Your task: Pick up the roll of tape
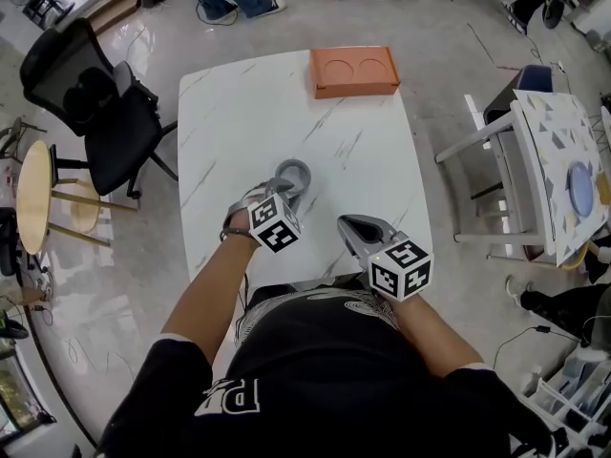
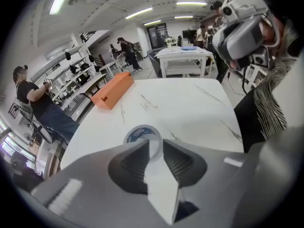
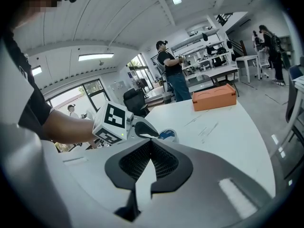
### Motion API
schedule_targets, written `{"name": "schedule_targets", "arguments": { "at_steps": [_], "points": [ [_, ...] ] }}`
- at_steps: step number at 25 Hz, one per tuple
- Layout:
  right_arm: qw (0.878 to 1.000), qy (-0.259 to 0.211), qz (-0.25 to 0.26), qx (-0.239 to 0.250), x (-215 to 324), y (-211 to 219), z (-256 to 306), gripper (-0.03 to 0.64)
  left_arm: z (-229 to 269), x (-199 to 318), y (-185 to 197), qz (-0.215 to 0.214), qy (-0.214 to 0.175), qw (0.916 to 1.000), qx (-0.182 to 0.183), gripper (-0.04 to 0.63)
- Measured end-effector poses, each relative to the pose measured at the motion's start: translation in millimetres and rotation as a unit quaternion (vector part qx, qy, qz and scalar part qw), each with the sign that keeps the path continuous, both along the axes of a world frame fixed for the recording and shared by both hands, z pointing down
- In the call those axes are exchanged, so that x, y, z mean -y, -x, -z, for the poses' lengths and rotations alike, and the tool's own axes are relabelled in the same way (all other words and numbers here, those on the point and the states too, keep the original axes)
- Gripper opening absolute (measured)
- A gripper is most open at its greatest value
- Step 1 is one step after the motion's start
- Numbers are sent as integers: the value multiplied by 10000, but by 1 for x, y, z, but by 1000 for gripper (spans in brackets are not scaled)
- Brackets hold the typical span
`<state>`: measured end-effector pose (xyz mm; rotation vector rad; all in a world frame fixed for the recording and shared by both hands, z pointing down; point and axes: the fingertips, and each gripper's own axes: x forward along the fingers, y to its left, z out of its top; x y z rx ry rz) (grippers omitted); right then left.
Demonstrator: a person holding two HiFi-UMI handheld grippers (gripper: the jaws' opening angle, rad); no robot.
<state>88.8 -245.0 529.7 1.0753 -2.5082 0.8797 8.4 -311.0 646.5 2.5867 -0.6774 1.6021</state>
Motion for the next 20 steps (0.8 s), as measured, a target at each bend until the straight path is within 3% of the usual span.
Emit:
{"name": "schedule_targets", "arguments": {
  "at_steps": [20],
  "points": [
    [9996, 188, 172, -131, 17, -5, -12, -2, -55, 6, -5, -674, 503, 9945, 623, 153]
  ]
}}
